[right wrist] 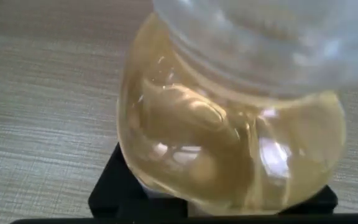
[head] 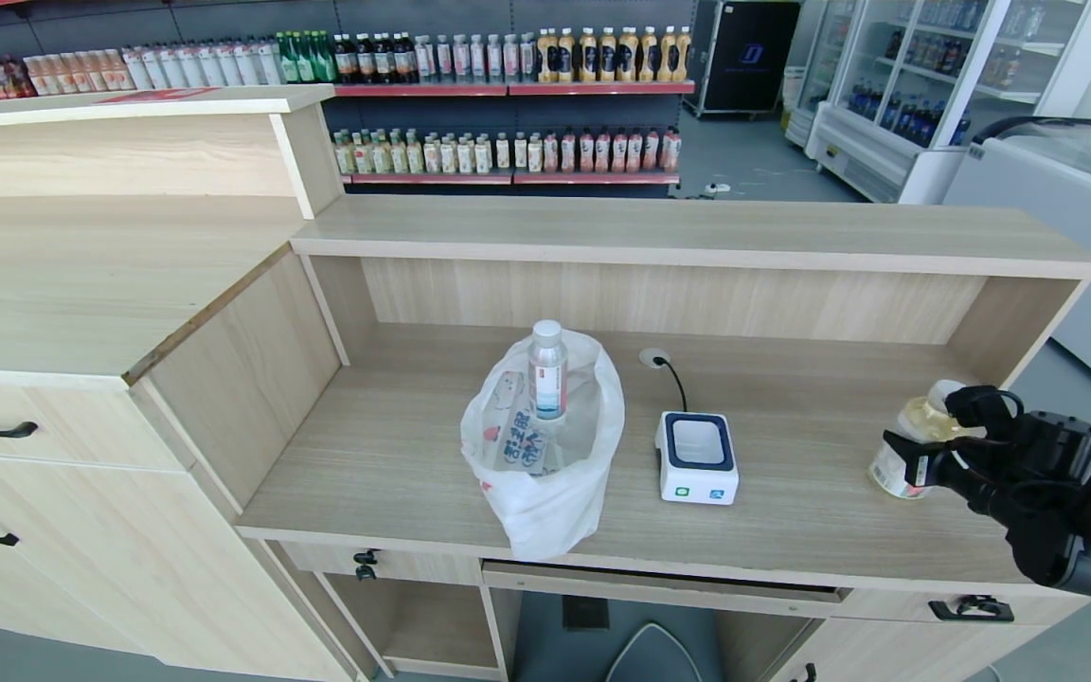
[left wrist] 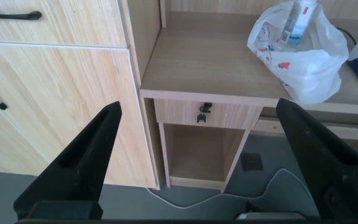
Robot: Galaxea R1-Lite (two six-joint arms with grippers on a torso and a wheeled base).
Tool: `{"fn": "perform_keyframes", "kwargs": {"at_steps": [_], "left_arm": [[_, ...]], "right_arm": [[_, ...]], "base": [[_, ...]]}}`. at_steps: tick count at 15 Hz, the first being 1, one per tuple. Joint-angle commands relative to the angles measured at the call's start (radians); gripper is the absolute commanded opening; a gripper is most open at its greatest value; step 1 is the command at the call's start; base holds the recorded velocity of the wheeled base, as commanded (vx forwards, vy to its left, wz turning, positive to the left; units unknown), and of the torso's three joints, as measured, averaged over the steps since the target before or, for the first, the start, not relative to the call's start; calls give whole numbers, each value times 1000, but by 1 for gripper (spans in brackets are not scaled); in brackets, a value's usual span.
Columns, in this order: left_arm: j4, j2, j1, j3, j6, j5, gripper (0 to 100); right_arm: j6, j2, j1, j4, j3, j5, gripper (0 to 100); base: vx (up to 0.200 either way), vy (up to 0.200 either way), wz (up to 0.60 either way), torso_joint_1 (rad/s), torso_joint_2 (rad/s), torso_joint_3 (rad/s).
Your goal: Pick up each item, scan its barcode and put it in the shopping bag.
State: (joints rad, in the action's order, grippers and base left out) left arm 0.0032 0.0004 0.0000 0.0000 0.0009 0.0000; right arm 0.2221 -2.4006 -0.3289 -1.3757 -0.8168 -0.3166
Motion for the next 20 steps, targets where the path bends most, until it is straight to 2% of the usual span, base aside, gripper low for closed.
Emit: {"fn": "perform_keyframes", "kwargs": {"at_steps": [1,9,10,11,12,13,15,16,18,20], "left_arm": [[0,0,0,0,1,0,100],[0,0,0,0,1,0,100],[0,0,0,0,1,0,100],[0,0,0,0,-1,0,100],[0,0,0,0,-1,0,100],[0,0,0,0,1,0,100],[0,0,0,0,-1,0,100],[0,0,0,0,-1,0,100],[0,0,0,0,1,0,100],[0,0,0,0,1,0,100]], "right_arm": [[3,3,1,1,1,1,0],[68,46,11,7,51,42,0],[22,140,31,66,54,45,0],[-75,267,59,201,24,57,0],[-170,406,80,385,-35,62,0],[-259,557,100,636,-120,44,0],[-376,749,139,1024,-272,-107,0],[-412,836,165,1196,-351,-236,0],[-435,919,194,1311,-394,-466,0],[-488,976,228,1316,-386,-651,0]], "base": [[0,0,0,0,0,0],[0,0,0,0,0,0],[0,0,0,0,0,0],[0,0,0,0,0,0],[0,0,0,0,0,0],[0,0,0,0,0,0],[0,0,0,0,0,0],[0,0,0,0,0,0],[0,0,0,0,0,0],[0,0,0,0,0,0]]}}
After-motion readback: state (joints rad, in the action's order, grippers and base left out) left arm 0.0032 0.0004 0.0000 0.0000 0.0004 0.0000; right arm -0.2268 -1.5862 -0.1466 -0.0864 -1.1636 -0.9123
